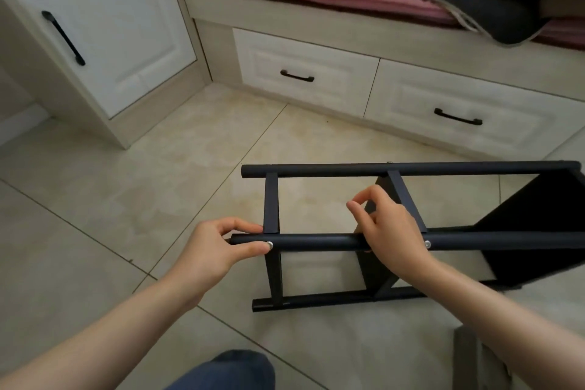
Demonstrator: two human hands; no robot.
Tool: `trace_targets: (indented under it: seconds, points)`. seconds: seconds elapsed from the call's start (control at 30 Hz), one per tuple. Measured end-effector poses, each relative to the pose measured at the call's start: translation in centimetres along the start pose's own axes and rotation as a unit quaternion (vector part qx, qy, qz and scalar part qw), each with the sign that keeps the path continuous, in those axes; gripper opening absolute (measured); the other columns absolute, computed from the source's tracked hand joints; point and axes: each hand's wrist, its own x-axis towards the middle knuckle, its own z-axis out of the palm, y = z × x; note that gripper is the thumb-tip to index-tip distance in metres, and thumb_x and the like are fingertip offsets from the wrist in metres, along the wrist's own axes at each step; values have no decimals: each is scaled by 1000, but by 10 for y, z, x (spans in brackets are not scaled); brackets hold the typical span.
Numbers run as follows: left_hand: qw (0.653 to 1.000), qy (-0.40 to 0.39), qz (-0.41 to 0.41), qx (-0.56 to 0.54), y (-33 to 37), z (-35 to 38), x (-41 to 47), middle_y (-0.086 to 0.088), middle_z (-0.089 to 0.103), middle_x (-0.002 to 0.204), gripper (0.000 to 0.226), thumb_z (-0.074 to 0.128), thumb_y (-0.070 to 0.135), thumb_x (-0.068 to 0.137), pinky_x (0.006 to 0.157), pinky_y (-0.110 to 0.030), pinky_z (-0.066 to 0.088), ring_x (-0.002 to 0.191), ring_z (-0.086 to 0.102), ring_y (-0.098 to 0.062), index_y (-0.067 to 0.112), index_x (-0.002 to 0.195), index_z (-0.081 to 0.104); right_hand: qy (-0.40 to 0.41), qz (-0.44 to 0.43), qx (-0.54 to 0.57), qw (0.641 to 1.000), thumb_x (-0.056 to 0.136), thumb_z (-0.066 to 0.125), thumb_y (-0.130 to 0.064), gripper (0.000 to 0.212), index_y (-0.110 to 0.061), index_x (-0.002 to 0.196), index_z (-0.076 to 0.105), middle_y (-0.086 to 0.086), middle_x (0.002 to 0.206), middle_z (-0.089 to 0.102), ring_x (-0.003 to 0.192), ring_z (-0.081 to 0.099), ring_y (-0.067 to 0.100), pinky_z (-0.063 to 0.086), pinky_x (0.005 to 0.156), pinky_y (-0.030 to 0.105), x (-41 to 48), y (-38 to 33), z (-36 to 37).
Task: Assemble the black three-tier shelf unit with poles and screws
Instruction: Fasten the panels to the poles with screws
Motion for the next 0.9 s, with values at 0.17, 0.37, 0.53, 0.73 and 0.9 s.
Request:
trace_targets:
  seconds: [0.17, 0.37, 0.53, 0.73, 0.9]
  points:
    - [1000, 3, 7, 6, -8, 5, -4, 15, 76, 94, 34, 88, 45, 52, 84, -23, 47, 92, 69, -5, 42, 84, 79, 5, 7, 3, 1000, 97, 49, -44, 19, -26, 103, 51, 2, 64, 67, 64, 66, 21, 56, 72, 49, -6, 6, 2]
    - [999, 5, 31, 36, -10, 5, -5, 20, 75, 91, 22, 91, 30, 68, 73, -13, 49, 85, 70, -1, 38, 85, 79, -10, 2, -4, 1000, 94, 46, -48, 21, -28, 101, 50, 2, 65, 68, 65, 67, 21, 56, 72, 48, -8, 7, 1]
    - [994, -28, 63, 86, -3, 2, -4, 11, 75, 83, 21, 88, 21, 76, 62, -13, 49, 72, 70, -6, 27, 87, 70, -45, 20, 13, 999, 96, 52, -45, 10, -35, 96, 48, -9, 65, 69, 67, 67, 6, 59, 75, 43, 4, 12, 2]
    - [973, -51, 134, 183, 8, 1, 0, 12, 68, 88, 27, 85, 21, 79, 80, -26, 55, 87, 66, -8, 32, 93, 64, -85, 22, 101, 991, 98, 57, -36, 8, -29, 94, 54, -17, 69, 73, 67, 69, -1, 60, 75, 32, 11, 6, 0]
    - [965, -92, 148, 196, 14, -6, 6, 18, 66, 88, 33, 87, 34, 71, 81, -37, 57, 81, 65, -12, 36, 95, 65, -133, 5, 146, 980, 94, 65, -26, 8, -18, 93, 64, -10, 76, 76, 76, 72, 2, 61, 77, 33, 22, -3, -5]
